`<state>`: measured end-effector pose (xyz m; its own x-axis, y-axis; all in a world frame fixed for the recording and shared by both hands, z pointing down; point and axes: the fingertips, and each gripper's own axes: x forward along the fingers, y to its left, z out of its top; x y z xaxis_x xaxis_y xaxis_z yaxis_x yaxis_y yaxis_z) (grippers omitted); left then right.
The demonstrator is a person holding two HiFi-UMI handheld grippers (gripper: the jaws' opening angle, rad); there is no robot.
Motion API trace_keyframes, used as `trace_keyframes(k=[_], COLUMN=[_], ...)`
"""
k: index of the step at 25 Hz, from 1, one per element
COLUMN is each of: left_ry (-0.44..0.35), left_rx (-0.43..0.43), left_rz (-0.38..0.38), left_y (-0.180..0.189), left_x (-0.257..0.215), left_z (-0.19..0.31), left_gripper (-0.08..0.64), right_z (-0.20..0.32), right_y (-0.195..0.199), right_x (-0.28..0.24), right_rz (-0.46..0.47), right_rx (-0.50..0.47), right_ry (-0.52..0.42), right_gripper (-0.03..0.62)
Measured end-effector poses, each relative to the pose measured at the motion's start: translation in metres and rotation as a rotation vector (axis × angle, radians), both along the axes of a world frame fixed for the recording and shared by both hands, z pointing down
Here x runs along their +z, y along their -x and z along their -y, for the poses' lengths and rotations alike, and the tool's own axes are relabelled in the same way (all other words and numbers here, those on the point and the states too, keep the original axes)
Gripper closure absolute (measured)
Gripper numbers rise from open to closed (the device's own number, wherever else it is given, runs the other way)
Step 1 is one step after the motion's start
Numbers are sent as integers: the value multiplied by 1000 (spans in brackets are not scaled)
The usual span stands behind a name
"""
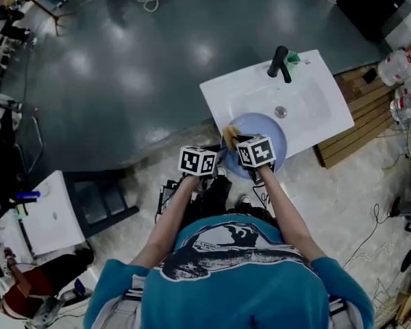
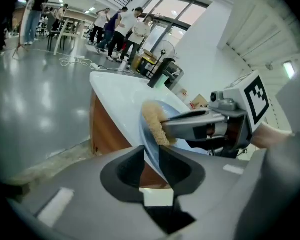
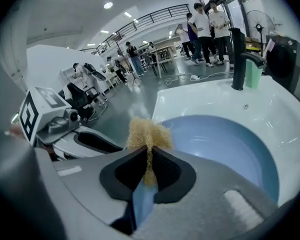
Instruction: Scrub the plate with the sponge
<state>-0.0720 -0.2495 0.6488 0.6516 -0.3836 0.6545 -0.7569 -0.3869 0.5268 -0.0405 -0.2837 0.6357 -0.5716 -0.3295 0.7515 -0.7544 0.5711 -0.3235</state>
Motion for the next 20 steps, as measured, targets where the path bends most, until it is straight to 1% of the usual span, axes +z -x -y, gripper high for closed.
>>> trace_keyframes(k=[2, 6, 8, 10, 14, 17, 20], left_ry=[30, 108, 133, 134, 100, 97, 96], left_rx=[-32, -121, -175, -198, -183, -187, -195], left_rz=[-63, -222, -269, -269, -205, -198, -198], left_y=[-1, 1, 3, 3, 3, 2, 2], left_x=[2, 4, 6, 7, 5, 4, 2], left_z=[0, -1, 0, -1, 0, 0, 1], left_gripper=[461, 476, 488, 491, 488, 488, 488], right_z=[-3, -3, -1, 2, 15, 22, 30], right_y=[-1, -4, -11, -27, -72, -108, -137], right_x=[11, 13, 14, 15, 16, 17, 18], right_rz=[-27, -22, -40, -80, -184, -246, -350], right_rx=[-12, -10, -2, 17, 81, 139, 162], right_ry=[19, 30, 28, 23, 3, 3, -25], right_gripper=[563, 563, 563, 563, 563, 563, 563])
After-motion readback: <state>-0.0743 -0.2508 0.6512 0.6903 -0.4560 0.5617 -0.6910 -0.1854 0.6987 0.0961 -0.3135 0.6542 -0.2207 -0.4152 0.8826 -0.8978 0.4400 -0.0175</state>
